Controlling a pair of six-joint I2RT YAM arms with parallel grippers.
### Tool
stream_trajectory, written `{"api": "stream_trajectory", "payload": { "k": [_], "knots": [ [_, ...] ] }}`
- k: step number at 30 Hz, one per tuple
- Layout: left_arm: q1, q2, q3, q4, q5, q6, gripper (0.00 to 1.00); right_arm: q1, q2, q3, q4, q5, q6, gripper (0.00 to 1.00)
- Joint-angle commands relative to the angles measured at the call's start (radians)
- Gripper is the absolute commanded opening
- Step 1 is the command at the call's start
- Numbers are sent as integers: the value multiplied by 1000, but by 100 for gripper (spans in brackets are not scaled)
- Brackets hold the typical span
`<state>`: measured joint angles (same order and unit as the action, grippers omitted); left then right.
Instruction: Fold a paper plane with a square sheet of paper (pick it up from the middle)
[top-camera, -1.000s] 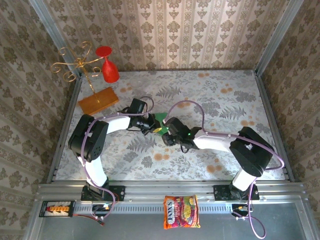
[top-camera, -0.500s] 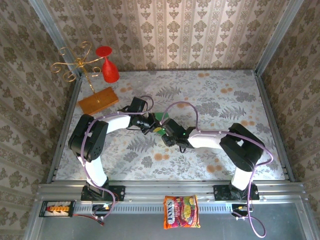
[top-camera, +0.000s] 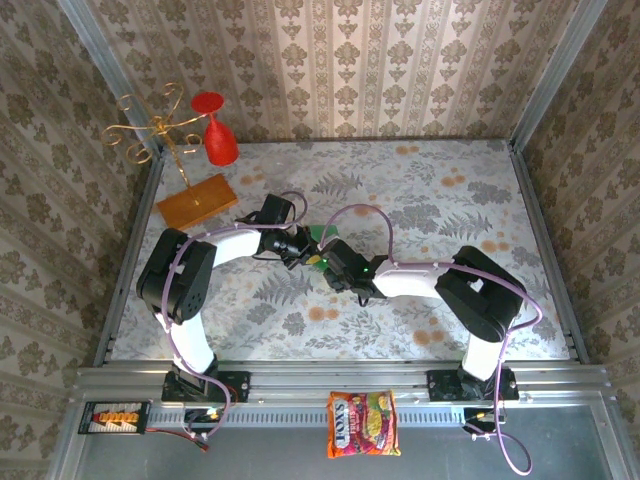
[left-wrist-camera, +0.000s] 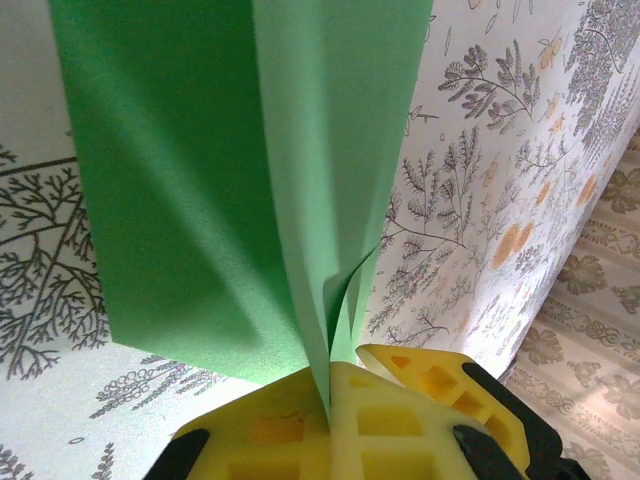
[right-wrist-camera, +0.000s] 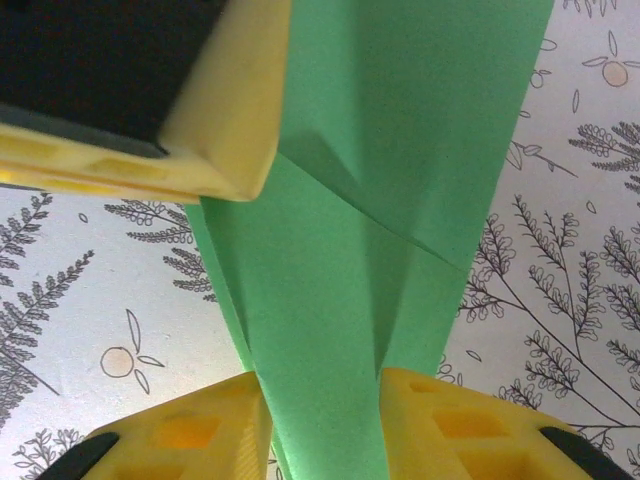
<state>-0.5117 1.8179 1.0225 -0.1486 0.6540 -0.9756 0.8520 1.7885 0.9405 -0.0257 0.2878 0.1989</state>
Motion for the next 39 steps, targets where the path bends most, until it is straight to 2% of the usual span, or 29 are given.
{"api": "stream_trajectory", "payload": {
  "k": [1,18,24,39],
  "knots": [
    [-10,-27,29,-29,-4,-10,4,9,11,-3,14,42,-21,32],
    [-8,-28,30,-37,-4,-4,4,15,14,-37,13,90,-17,31],
    [-8,-27,33,-37,-4,-5,6,17,15,-40,18,83,-16,27],
    [-11,-20,29,-30,-4,-6,6,20,3,-4,-15,86,37,31]
  ]
}}
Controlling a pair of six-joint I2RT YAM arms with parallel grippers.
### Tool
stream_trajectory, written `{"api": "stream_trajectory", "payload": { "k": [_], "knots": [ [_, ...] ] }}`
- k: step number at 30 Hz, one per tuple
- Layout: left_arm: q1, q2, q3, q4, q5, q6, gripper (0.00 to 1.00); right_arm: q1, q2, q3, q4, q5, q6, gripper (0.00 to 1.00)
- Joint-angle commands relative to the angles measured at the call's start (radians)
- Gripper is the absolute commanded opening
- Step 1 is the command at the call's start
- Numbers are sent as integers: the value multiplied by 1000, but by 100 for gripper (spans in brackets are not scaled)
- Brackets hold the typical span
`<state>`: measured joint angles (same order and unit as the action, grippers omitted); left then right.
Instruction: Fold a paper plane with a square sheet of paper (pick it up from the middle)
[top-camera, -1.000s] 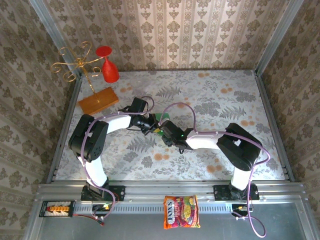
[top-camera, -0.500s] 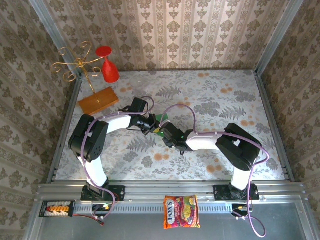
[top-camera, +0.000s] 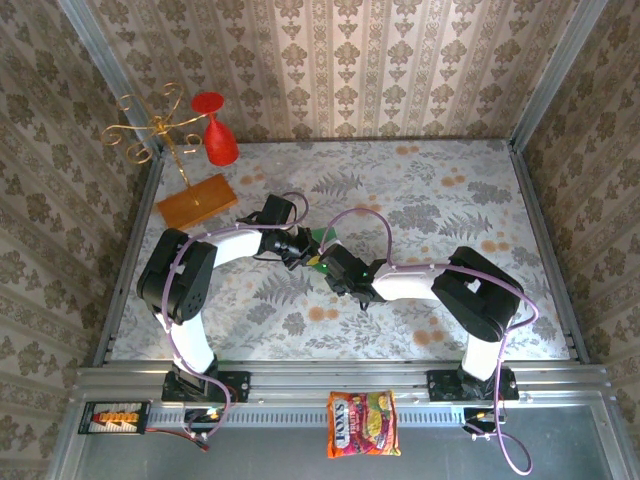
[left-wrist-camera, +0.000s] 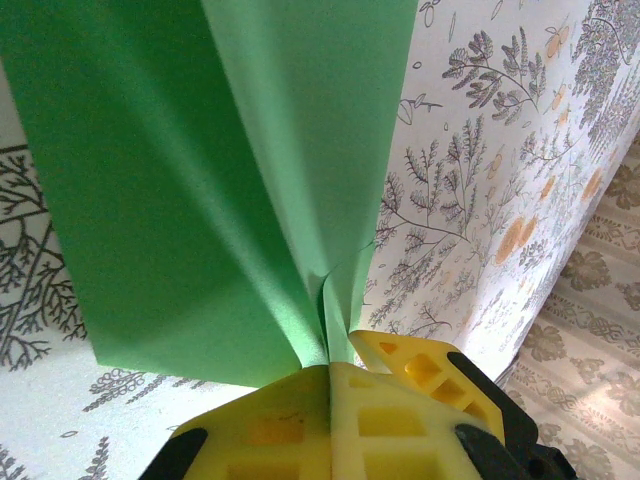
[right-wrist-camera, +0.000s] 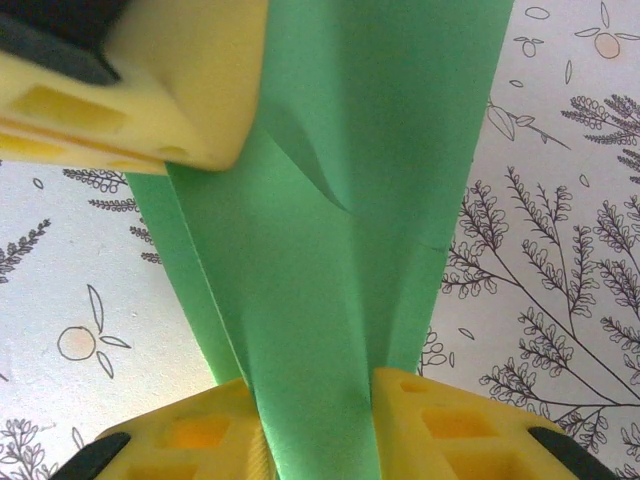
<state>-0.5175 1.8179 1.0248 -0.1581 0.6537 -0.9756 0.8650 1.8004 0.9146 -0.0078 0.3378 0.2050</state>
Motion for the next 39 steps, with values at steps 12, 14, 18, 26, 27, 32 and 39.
{"api": "stream_trajectory", "payload": {
  "k": [12,14,18,26,27,32,39],
  "knots": [
    [-9,-17,24,-20,-3,-11,6,8,-4,23,-34,25,50,29],
    [-10,-15,23,-18,-3,-12,6,8,-5,26,-33,24,52,29],
    [-10,-13,17,-13,-3,-14,6,9,-8,30,-29,20,57,29],
    [-10,-12,21,-14,-3,-16,6,8,-1,34,-38,21,62,28],
    [-10,-12,21,-14,-3,-16,6,9,-2,33,-38,20,64,28],
    [-10,-11,23,-15,-3,-18,6,8,-4,33,-33,15,66,28],
    [-10,-15,23,-14,-3,-18,6,8,5,33,-33,7,69,22]
  ]
}}
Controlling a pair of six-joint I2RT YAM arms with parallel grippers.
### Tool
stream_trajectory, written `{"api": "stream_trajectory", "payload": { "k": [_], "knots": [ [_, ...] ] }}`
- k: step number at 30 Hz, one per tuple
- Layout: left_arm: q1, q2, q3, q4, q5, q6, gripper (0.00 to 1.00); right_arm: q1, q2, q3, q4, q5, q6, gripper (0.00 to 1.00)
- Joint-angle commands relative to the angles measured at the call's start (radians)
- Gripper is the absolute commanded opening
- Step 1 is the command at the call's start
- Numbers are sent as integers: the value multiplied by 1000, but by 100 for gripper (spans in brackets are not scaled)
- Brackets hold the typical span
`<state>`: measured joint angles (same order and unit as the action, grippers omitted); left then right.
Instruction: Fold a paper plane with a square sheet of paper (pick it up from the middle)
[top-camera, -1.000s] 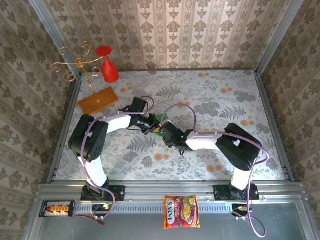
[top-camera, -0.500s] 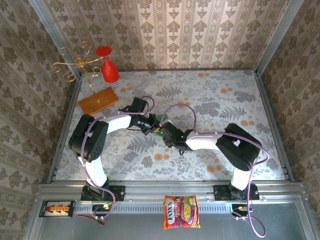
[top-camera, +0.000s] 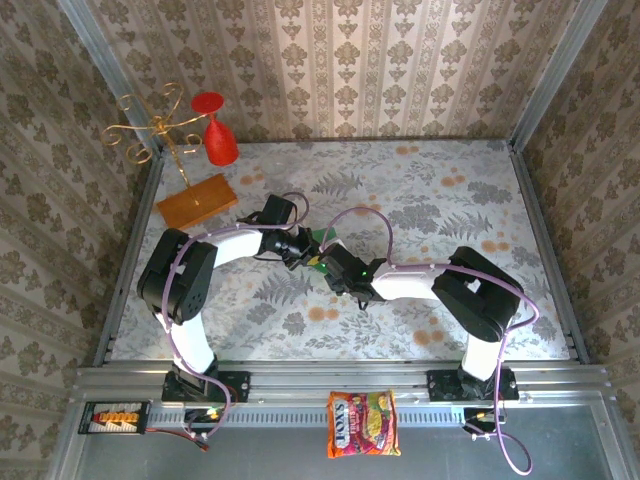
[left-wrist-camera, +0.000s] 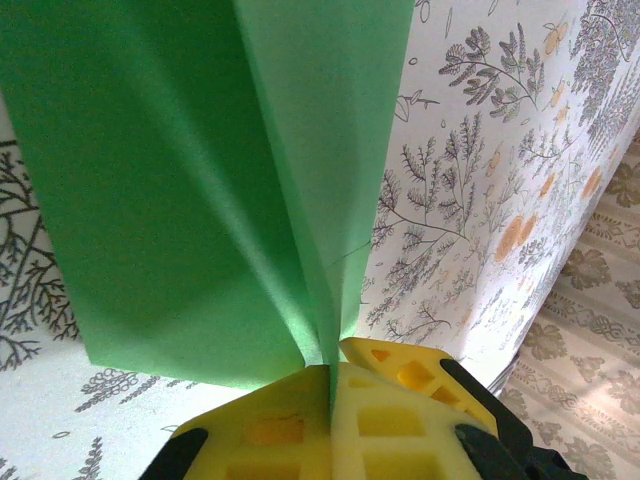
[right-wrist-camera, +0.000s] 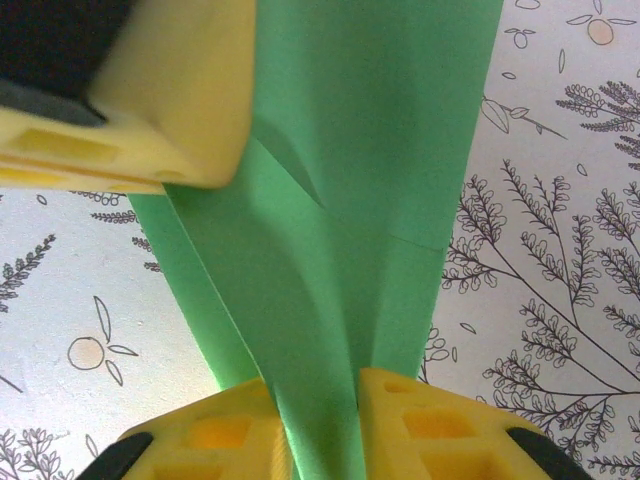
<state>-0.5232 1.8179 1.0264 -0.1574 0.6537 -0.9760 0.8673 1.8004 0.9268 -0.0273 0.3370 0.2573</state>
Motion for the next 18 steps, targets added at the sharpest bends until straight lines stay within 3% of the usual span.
{"api": "stream_trajectory", "payload": {
  "k": [1,5,13,18],
  "knots": [
    [-4,-17,21,-16,-3,-18,6,6,6,17,-13,8,19,22],
    [4,-27,21,-17,-3,-20,10,6,4,-2,-4,-3,27,20],
    [61,-106,-11,-39,-51,-4,33,6,7,-44,36,-57,40,19],
    [142,-165,-45,-53,-74,5,39,6,9,-71,63,-93,60,19]
  ]
}}
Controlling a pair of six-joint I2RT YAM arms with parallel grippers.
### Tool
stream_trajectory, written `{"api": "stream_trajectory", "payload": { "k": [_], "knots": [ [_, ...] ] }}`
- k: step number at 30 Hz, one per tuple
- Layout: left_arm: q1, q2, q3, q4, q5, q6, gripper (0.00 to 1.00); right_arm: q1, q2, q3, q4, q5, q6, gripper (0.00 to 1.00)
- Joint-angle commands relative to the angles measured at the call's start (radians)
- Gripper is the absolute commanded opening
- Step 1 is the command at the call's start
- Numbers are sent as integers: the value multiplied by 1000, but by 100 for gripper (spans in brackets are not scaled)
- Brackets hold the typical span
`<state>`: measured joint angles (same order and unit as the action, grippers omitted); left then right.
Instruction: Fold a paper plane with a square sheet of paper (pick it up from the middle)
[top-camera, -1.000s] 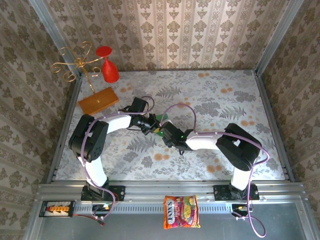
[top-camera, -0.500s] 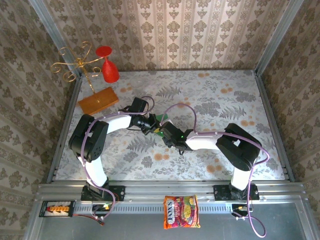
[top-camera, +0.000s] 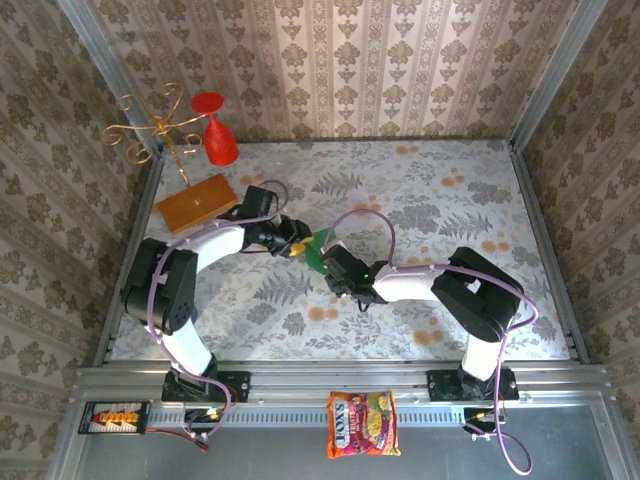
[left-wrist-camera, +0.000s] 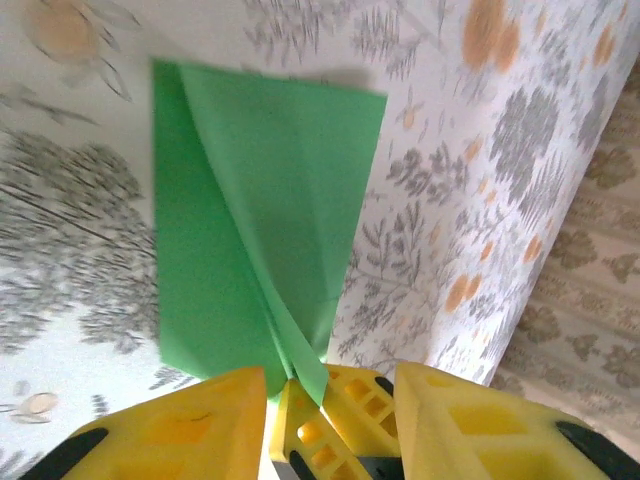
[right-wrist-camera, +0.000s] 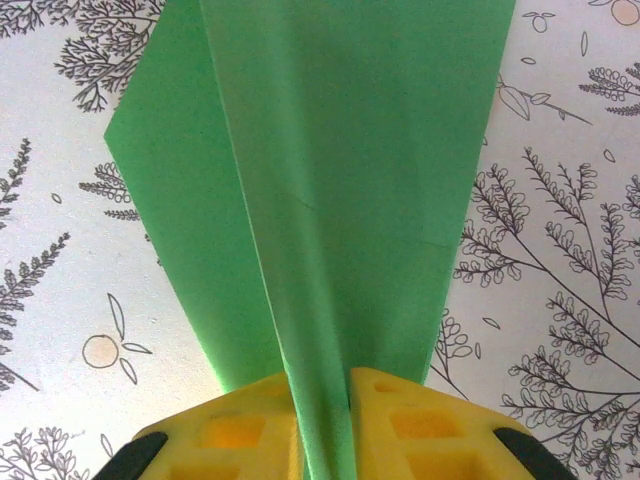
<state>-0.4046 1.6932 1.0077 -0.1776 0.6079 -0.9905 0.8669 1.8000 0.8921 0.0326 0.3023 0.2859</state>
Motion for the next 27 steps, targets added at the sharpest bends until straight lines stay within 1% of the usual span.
{"api": "stream_trajectory", "payload": {
  "k": [1,7,14,20,25,27],
  "knots": [
    [29,-52,-33,-34,-32,20,39,5,10,-41,8,-66,38,19],
    [44,-97,-71,-22,-57,12,42,-8,10,-85,68,-143,88,19],
    [40,-116,-143,79,-38,-31,42,-50,8,-139,141,-271,140,19],
    [5,-105,-189,187,-5,-50,39,-108,9,-178,200,-406,182,19],
    [-41,-59,-195,267,28,-55,35,-157,13,-201,230,-499,198,19],
    [-44,-36,-190,304,29,-58,33,-174,16,-206,237,-529,203,19]
  ]
}}
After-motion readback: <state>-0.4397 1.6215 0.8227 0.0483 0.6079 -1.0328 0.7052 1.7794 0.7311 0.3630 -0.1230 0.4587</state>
